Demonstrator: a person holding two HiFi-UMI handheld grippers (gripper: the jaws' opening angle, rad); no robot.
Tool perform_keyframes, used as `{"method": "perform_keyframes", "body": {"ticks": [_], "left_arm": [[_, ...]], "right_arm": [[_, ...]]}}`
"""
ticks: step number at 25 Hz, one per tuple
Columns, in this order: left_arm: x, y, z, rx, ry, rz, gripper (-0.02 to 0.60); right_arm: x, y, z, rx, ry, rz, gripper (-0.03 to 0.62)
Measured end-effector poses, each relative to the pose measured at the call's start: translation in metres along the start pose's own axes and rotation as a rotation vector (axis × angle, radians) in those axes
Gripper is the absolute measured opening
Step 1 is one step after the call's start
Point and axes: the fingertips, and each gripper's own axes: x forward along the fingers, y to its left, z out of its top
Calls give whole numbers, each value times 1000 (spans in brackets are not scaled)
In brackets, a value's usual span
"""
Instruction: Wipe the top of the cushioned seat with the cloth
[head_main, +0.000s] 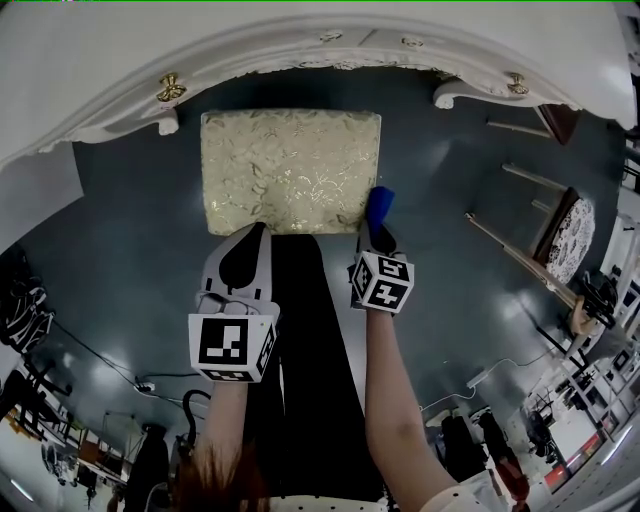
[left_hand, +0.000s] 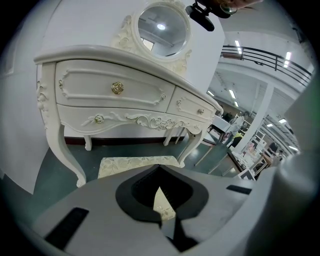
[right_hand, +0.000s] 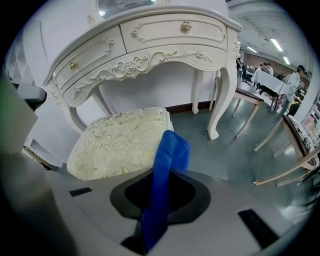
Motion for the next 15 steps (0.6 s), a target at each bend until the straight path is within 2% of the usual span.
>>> {"method": "perform_keyframes", "body": {"ticks": [15], "left_arm": [[-4, 2, 1, -8, -13, -4, -2]], "right_arm": [[-5, 17, 2, 7, -14, 21, 61]]}}
